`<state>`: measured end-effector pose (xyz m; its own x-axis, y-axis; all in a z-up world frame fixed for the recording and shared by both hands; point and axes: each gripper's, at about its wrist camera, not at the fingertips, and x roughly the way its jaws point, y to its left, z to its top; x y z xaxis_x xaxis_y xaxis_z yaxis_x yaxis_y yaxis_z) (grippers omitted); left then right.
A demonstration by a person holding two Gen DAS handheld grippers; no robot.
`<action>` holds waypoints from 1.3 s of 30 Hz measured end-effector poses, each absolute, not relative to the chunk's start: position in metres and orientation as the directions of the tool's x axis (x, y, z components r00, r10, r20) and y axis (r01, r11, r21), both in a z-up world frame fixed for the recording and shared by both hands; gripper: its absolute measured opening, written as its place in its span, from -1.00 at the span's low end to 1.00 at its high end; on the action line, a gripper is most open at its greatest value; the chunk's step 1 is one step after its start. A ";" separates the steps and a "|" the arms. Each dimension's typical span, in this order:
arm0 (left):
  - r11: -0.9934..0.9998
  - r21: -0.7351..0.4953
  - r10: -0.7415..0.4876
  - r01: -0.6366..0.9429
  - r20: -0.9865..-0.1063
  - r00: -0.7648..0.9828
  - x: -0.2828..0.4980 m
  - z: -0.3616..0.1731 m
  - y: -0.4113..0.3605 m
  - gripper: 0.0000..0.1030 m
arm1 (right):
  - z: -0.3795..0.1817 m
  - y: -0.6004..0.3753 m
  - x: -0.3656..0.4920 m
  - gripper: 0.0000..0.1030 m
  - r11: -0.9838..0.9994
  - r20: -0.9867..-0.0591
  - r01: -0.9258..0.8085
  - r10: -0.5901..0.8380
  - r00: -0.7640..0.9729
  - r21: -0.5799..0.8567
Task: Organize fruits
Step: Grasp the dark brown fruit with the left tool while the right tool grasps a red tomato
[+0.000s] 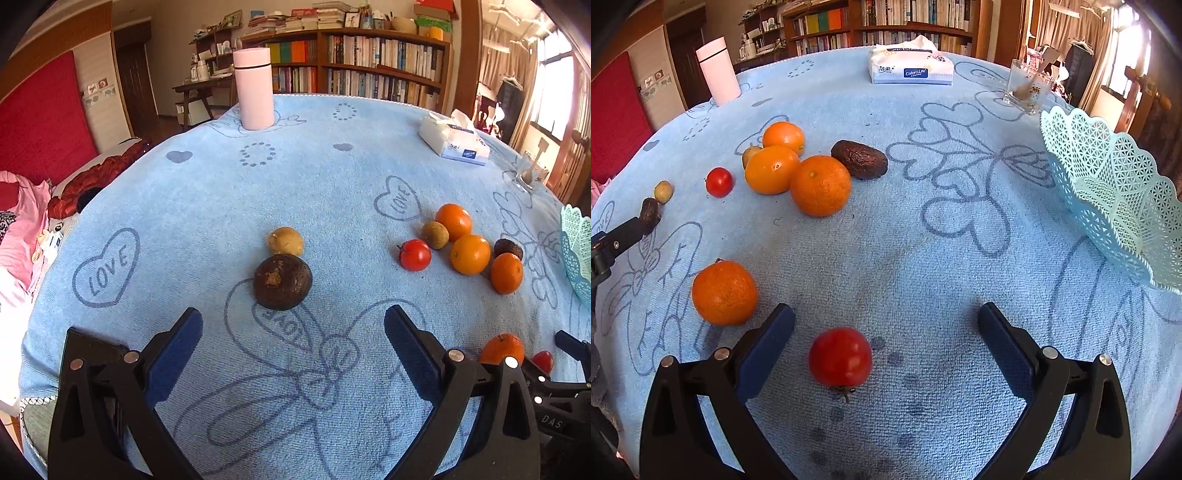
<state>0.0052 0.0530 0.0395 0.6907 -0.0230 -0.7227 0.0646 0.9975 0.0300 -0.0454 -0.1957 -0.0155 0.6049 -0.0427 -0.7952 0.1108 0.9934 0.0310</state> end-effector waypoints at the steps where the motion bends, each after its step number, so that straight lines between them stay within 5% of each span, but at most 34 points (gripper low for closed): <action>1: 0.998 0.025 -0.021 0.056 -0.722 0.691 0.007 0.041 0.057 0.90 | -0.015 -0.196 -0.046 0.96 0.994 -0.794 0.108 -0.038 0.606 0.035; 9: 0.999 0.028 -0.002 0.032 -0.714 0.700 0.020 0.041 0.071 0.88 | 0.001 -0.193 -0.063 0.96 0.991 -0.753 0.053 0.061 0.655 0.127; 21: 0.998 -0.029 -0.059 0.057 -0.768 0.637 0.046 0.014 0.075 0.29 | 0.020 -0.183 -0.081 0.96 0.986 -0.701 -0.025 0.136 0.700 0.167; 25: 0.995 -0.059 -0.101 0.086 -0.760 0.642 0.044 0.016 0.075 -0.07 | 0.016 -0.190 -0.083 0.93 0.987 -0.713 -0.014 0.126 0.690 0.161; 28: 0.993 -0.055 -0.108 0.101 -0.754 0.648 0.041 0.019 0.072 -0.18 | 0.011 -0.198 -0.083 0.59 0.986 -0.727 0.005 0.121 0.676 0.170; 39: 0.992 -0.058 -0.118 0.111 -0.731 0.672 0.026 0.035 0.067 -0.18 | -0.002 -0.194 -0.072 -0.10 0.982 -0.756 -0.029 0.163 0.634 0.187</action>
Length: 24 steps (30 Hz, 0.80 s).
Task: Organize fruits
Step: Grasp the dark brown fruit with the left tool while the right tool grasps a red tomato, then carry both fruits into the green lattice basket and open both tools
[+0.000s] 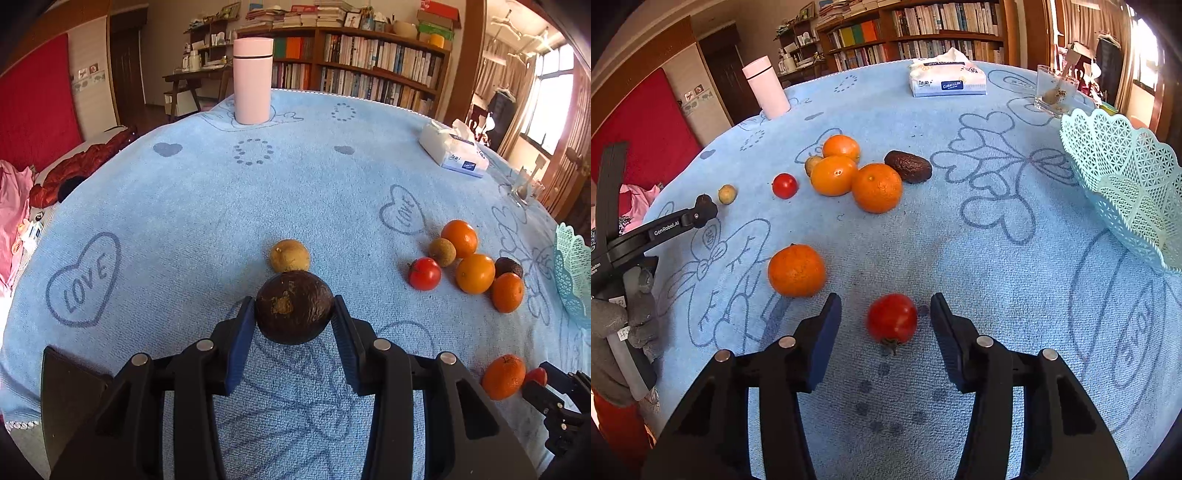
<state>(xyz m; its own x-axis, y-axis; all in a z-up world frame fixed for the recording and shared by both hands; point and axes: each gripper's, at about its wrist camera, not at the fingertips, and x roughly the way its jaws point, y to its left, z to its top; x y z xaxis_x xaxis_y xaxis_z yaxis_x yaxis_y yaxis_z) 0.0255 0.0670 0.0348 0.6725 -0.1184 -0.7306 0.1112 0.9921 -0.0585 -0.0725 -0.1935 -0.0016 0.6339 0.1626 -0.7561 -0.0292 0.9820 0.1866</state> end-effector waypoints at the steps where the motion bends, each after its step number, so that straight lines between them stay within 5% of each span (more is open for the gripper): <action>1: 0.992 -0.056 -0.118 0.114 -0.728 0.676 0.024 0.037 0.066 -0.18 | -0.003 -0.191 -0.071 -0.19 0.984 -0.762 -0.032 0.156 0.628 0.175; 6: 0.991 -0.048 -0.122 0.126 -0.714 0.689 0.018 0.045 0.058 -0.18 | -0.004 -0.190 -0.072 -0.46 0.988 -0.761 -0.031 0.137 0.634 0.152; 24: 0.985 0.029 -0.102 0.171 -0.700 0.707 0.009 0.053 0.020 -0.18 | 0.017 -0.220 -0.087 -0.46 0.975 -0.708 0.013 0.152 0.690 0.222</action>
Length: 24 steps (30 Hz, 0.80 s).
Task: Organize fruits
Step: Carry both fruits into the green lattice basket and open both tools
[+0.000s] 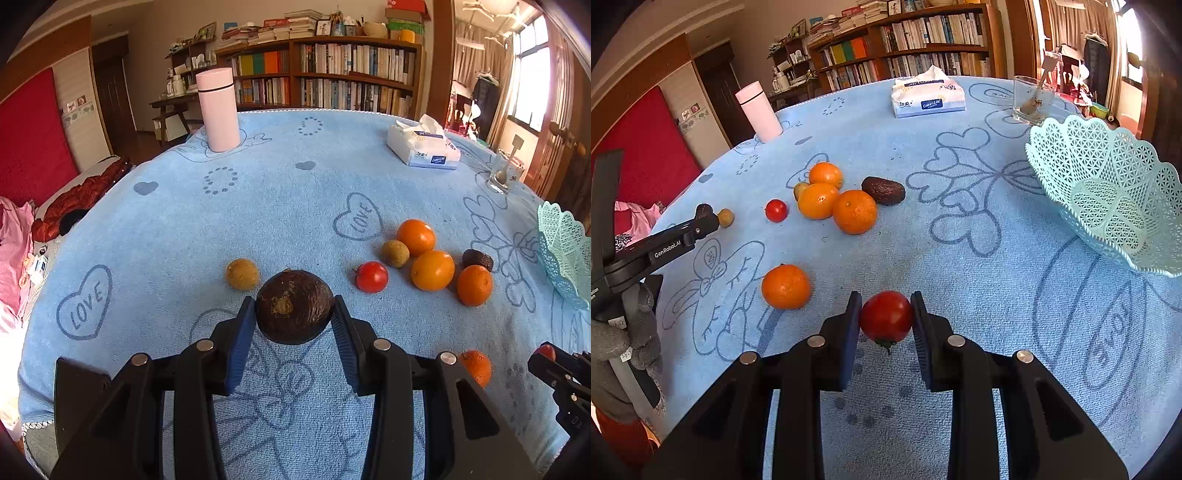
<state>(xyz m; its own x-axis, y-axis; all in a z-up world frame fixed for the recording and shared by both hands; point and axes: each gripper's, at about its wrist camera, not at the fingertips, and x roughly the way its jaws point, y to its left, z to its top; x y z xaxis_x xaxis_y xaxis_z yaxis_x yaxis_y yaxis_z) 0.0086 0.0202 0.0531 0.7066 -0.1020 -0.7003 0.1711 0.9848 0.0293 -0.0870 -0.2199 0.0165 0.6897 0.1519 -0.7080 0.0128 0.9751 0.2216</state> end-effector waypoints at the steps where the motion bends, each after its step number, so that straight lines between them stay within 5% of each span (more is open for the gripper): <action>1: 0.984 0.031 -0.103 0.174 -0.700 0.706 0.008 0.053 0.018 -0.18 | 0.018 -0.222 -0.088 -0.46 0.975 -0.704 0.018 0.149 0.695 0.224; 24: 0.962 0.059 -0.150 0.265 -0.698 0.700 -0.006 0.058 -0.025 -0.18 | 0.064 -0.341 -0.092 -0.46 0.936 -0.582 0.278 -0.106 0.806 0.215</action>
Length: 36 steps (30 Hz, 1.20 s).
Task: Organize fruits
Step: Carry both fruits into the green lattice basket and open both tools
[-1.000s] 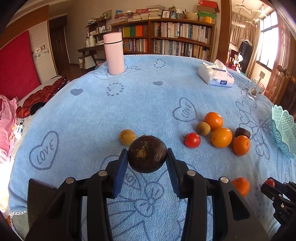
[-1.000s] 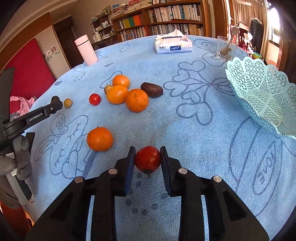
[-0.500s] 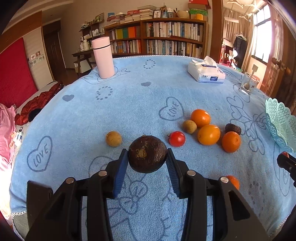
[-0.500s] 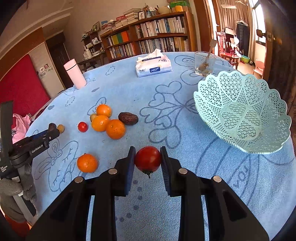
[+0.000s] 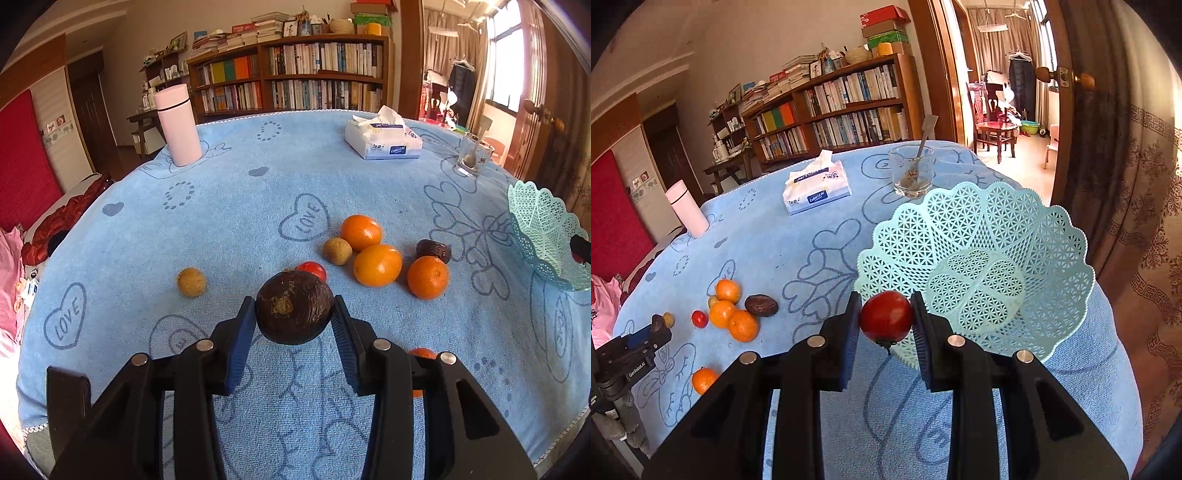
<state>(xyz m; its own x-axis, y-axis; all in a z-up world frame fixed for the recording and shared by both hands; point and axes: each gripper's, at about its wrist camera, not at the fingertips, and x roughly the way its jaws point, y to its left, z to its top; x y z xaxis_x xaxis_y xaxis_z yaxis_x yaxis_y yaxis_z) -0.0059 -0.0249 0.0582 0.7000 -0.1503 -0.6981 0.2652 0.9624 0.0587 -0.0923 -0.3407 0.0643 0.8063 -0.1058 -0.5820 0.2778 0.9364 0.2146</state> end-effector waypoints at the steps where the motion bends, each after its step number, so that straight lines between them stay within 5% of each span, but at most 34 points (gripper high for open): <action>1: 0.961 0.060 -0.153 0.270 -0.698 0.700 -0.006 0.059 -0.028 -0.18 | 0.063 -0.348 -0.091 -0.46 0.930 -0.585 0.296 -0.119 0.803 0.217; 7: 0.950 0.065 -0.178 0.306 -0.693 0.699 -0.010 0.065 -0.044 -0.18 | 0.052 -0.382 -0.085 -0.40 0.897 -0.608 0.382 -0.180 0.774 0.221; 8: 0.947 0.068 -0.181 0.312 -0.692 0.699 -0.011 0.066 -0.048 -0.18 | 0.051 -0.386 -0.086 -0.33 0.892 -0.606 0.391 -0.185 0.774 0.227; 10: 0.942 0.072 -0.190 0.327 -0.688 0.700 -0.012 0.069 -0.055 -0.18 | 0.051 -0.392 -0.091 0.14 0.880 -0.598 0.410 -0.198 0.777 0.241; 27: 0.795 -0.012 -0.462 0.607 -0.660 0.592 -0.023 0.105 -0.185 -0.18 | 0.066 -0.428 -0.132 0.19 0.806 -0.517 0.510 -0.311 0.797 0.300; 36: 0.682 -0.066 -0.562 0.728 -0.684 0.465 -0.026 0.100 -0.269 -0.18 | 0.078 -0.435 -0.146 0.38 0.791 -0.487 0.545 -0.373 0.790 0.277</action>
<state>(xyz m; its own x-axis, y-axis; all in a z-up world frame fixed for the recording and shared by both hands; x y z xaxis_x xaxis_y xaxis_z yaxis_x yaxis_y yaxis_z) -0.0264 -0.2685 0.0998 0.4653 -0.5624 -0.6836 0.7279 0.6825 -0.0660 -0.1462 -0.4353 0.0777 0.7895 -0.3733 -0.4871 0.5452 0.7911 0.2774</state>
